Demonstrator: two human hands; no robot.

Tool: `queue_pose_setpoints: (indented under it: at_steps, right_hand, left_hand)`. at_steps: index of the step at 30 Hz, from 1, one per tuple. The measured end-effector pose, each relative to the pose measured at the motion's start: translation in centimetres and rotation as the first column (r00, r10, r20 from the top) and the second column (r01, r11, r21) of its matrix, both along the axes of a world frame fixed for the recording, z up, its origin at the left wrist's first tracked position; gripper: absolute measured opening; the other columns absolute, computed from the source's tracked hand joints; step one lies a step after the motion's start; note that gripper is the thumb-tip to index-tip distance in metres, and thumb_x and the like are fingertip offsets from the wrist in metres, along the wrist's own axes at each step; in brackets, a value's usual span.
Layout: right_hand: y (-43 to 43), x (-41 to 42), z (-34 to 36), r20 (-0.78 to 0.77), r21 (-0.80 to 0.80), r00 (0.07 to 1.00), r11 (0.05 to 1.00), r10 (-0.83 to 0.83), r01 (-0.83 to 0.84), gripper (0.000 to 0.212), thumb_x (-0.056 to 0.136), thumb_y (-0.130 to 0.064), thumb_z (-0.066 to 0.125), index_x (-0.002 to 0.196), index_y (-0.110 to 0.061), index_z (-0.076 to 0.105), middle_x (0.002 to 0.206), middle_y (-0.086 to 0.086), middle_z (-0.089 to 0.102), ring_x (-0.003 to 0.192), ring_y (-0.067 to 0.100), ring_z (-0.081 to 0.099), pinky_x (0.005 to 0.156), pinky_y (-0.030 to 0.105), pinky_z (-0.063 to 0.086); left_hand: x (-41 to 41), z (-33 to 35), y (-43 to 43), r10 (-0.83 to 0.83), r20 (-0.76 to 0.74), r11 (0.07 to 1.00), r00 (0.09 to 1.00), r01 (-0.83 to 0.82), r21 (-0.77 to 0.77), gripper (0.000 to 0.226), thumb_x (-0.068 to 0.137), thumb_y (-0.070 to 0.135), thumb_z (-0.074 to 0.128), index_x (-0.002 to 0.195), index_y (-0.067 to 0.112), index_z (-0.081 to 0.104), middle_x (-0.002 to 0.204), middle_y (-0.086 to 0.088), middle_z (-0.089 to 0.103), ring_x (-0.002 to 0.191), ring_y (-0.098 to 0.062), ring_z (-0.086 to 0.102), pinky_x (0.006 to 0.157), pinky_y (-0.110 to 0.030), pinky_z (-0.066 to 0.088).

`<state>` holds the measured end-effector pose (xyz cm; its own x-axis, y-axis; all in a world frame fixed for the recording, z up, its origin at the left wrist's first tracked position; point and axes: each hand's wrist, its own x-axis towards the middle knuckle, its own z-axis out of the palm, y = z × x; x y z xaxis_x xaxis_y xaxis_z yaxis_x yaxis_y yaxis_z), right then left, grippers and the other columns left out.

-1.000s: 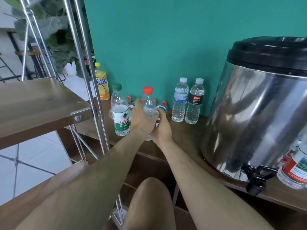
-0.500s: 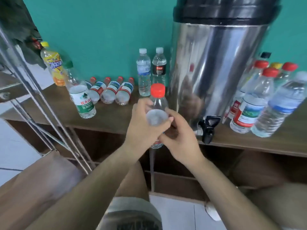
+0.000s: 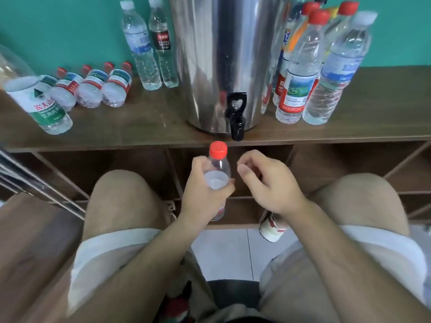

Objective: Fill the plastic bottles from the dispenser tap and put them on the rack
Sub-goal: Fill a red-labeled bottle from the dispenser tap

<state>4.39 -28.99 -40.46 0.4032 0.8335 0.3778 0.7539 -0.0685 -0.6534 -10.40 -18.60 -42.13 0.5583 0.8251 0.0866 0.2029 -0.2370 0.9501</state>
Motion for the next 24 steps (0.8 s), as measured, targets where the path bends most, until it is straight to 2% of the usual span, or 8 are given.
queue_pose_setpoints:
  at_steps: [3,6,10,12,15,18,21,24]
  right_hand:
    - [0.9,0.3,0.1,0.16,-0.05,0.98,0.991,-0.116,0.125,0.05,0.099,-0.069,0.032,0.085,-0.026,0.053,0.062,-0.009,0.057,0.061,0.008,0.057,0.055,0.024,0.038]
    - [2.2,0.4,0.2,0.277,-0.22,0.946,0.947,-0.168,0.233,0.064,0.097,-0.077,0.023,0.07,-0.024,0.047,0.057,-0.006,0.052,0.055,0.011,0.052,0.053,0.032,0.035]
    - [4.1,0.1,0.2,0.246,-0.505,0.895,0.74,-0.371,0.445,0.072,0.097,-0.076,0.025,0.064,-0.021,0.059,0.065,-0.002,0.061,0.061,0.017,0.056,0.053,0.029,0.035]
    - [4.4,0.2,0.0,0.289,-0.537,0.871,0.686,-0.397,0.49,0.069,0.101,-0.067,0.027,0.064,-0.018,0.059,0.066,0.0,0.061,0.059,0.018,0.055,0.051,0.028,0.032]
    - [4.0,0.9,0.5,0.264,-0.432,0.908,0.801,-0.326,0.414,0.063,0.103,-0.054,0.037,0.054,-0.017,0.052,0.054,-0.002,0.053,0.054,0.016,0.052,0.05,0.028,0.029]
    - [3.4,2.0,1.3,0.328,-0.34,0.935,0.907,-0.133,0.248,0.059,0.104,-0.054,0.04,0.057,-0.018,0.046,0.054,-0.003,0.047,0.054,0.013,0.045,0.053,0.033,0.027]
    - [2.6,3.0,2.2,0.332,-0.32,0.943,0.941,0.003,0.109,0.052,0.104,-0.059,0.039,0.071,-0.02,0.046,0.066,-0.004,0.05,0.063,0.013,0.047,0.058,0.034,0.029]
    - [2.1,3.0,3.1,0.302,-0.309,0.953,0.949,0.035,0.063,0.042,0.104,-0.06,0.042,0.082,-0.024,0.043,0.075,-0.009,0.048,0.071,0.006,0.045,0.059,0.026,0.03]
  left_hand:
    - [0.2,-1.4,0.3,-0.051,-0.184,0.998,0.982,0.055,0.017,0.056,0.069,0.031,0.083,0.108,0.036,0.043,0.101,0.006,0.063,0.089,-0.016,0.067,0.082,-0.055,0.058]
    - [1.3,-1.7,0.7,-0.092,-0.348,0.98,0.933,0.146,0.133,0.058,0.071,0.033,0.082,0.115,0.031,0.044,0.109,0.008,0.06,0.095,-0.02,0.064,0.083,-0.055,0.055]
    - [2.4,-2.5,0.9,-0.044,-0.53,0.907,0.847,0.256,0.333,0.066,0.076,0.03,0.085,0.128,0.025,0.045,0.123,0.002,0.056,0.113,-0.024,0.058,0.094,-0.044,0.048]
    - [2.6,-2.9,0.8,-0.051,-0.536,0.892,0.843,0.28,0.355,0.065,0.075,0.028,0.086,0.127,0.025,0.046,0.123,0.002,0.055,0.114,-0.024,0.057,0.09,-0.041,0.044]
    - [2.7,-2.7,1.1,-0.157,-0.434,0.94,0.887,0.269,0.21,0.061,0.071,0.025,0.086,0.118,0.027,0.047,0.116,0.006,0.057,0.102,-0.021,0.061,0.083,-0.043,0.053]
    - [2.9,-2.1,1.4,-0.238,-0.345,0.956,0.908,0.281,0.081,0.06,0.068,0.024,0.085,0.113,0.033,0.046,0.107,0.009,0.061,0.093,-0.018,0.065,0.075,-0.039,0.056]
    - [3.0,-1.5,1.7,-0.297,-0.303,0.946,0.905,0.321,0.031,0.064,0.069,0.027,0.085,0.117,0.038,0.044,0.109,0.014,0.062,0.097,-0.013,0.065,0.077,-0.031,0.056]
    - [3.2,-1.2,1.9,-0.331,-0.268,0.938,0.905,0.345,0.006,0.071,0.072,0.024,0.086,0.126,0.04,0.043,0.115,0.015,0.061,0.104,-0.012,0.065,0.083,-0.029,0.057]
